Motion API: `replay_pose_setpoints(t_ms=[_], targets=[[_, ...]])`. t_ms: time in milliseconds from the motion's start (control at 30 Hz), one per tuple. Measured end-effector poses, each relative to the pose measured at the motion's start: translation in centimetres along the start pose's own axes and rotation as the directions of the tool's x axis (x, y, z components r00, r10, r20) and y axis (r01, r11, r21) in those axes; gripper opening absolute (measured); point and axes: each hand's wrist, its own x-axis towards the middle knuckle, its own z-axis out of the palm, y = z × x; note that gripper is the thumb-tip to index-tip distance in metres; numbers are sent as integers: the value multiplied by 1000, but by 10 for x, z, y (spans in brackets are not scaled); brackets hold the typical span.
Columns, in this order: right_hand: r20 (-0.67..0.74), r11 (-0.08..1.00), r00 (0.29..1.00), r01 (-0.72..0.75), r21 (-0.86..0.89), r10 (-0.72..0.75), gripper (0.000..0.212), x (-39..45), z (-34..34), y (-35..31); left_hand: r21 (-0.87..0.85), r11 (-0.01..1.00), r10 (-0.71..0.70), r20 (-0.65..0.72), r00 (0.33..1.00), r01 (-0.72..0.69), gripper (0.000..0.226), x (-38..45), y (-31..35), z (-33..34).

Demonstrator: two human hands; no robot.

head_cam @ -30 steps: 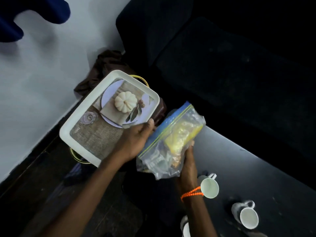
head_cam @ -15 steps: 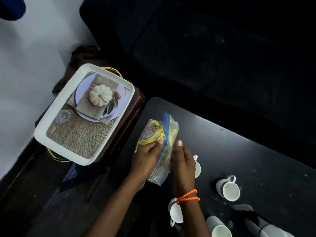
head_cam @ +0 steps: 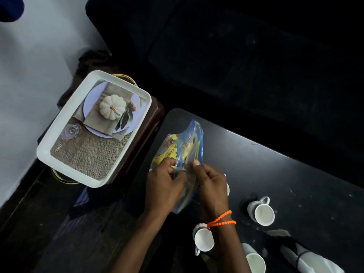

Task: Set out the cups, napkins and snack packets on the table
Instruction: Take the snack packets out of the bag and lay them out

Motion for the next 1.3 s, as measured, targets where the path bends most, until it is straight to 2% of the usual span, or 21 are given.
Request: replay_pose_setpoints(t_ms=[100, 167, 200, 267, 300, 333, 367, 400, 467, 500, 567, 633, 733, 800, 900, 1000, 1033, 1100, 1167, 1233, 1300], targets=[[-143, 969, 984, 73, -234, -108, 26, -5, -12, -8, -111, 994, 4, -182, 983, -24, 20, 5, -2, -27], [-250, 873, 928, 136, -468, -278, 9, -10, -20, -17, -189, 980, 4, -262, 965, -55, 21, 7, -3, -46], [-291, 814, 873, 181, -552, -391, 13, -16, -20, -24, -203, 976, 18, -282, 959, -78, 23, 6, -4, -54], [-288, 696, 700, 407, -592, -654, 22, -31, -13, -39, -226, 968, 39, -287, 957, -107, 28, 4, -5, -62], [-228, 606, 609, 537, -587, -760, 20, -37, -5, -45, -243, 964, 40, -276, 960, -110, 30, 2, -5, -62], [-128, 523, 559, 637, -566, -819, 17, -42, 4, -50, -256, 960, 41, -265, 963, -112, 30, 0, -6, -61], [-23, 500, 580, 679, -537, -814, 15, -43, 15, -55, -265, 958, 41, -259, 965, -112, 30, -3, -7, -59], [71, 541, 671, 651, -532, -738, 13, -39, 27, -59, -269, 957, 36, -264, 964, -109, 29, -6, -7, -57], [155, 617, 908, 382, -688, -390, 13, -14, 48, -57, -275, 955, 27, -299, 954, -113, 28, -10, -6, -54], [119, 593, 973, 215, -776, -196, 21, 4, 58, -52, -285, 951, 23, -317, 948, -118, 27, -12, -6, -52], [59, 540, 998, 36, -841, 25, 36, 40, 73, -36, -289, 951, 13, -330, 944, -114, 25, -13, -6, -49], [50, 563, 996, 1, -827, 72, 37, 63, 85, -22, -273, 957, 9, -317, 948, -100, 20, -13, -11, -45], [5, 530, 999, 23, -847, -36, 40, 74, 96, -8, -265, 960, 5, -324, 946, -95, 21, -13, -18, -42], [89, 423, 975, 170, -890, -205, 36, 63, 101, -10, -289, 954, -27, -340, 940, -77, 27, -11, -22, -43], [253, 454, 908, 390, -801, -334, 24, 18, 94, -32, -314, 947, -61, -368, 928, -63, 32, -6, -29, -50], [462, 467, 735, 675, -571, -497, 14, -36, 59, -67, -354, 934, -106, -387, 916, -41, 27, 3, -35, -60], [480, 488, 683, 730, -479, -550, 11, -51, 43, -83, -376, 926, -119, -384, 916, -37, 27, 6, -37, -64], [381, 631, 707, 706, -321, -596, 12, -71, 7, -110, -435, 900, -150, -377, 914, -32, 26, 10, -41, -72], [160, 730, 771, 636, -251, -616, 10, -68, -27, -127, -463, 886, -166, -370, 914, -27, 27, 13, -42, -79], [-18, 802, 824, 546, -241, -566, 11, -42, -50, -126, -455, 890, -165, -360, 918, -19, 27, 14, -42, -84], [-118, 882, 883, 428, -199, -455, 14, -1, -61, -111, -462, 886, -158, -352, 922, -25, 28, 12, -40, -86]])
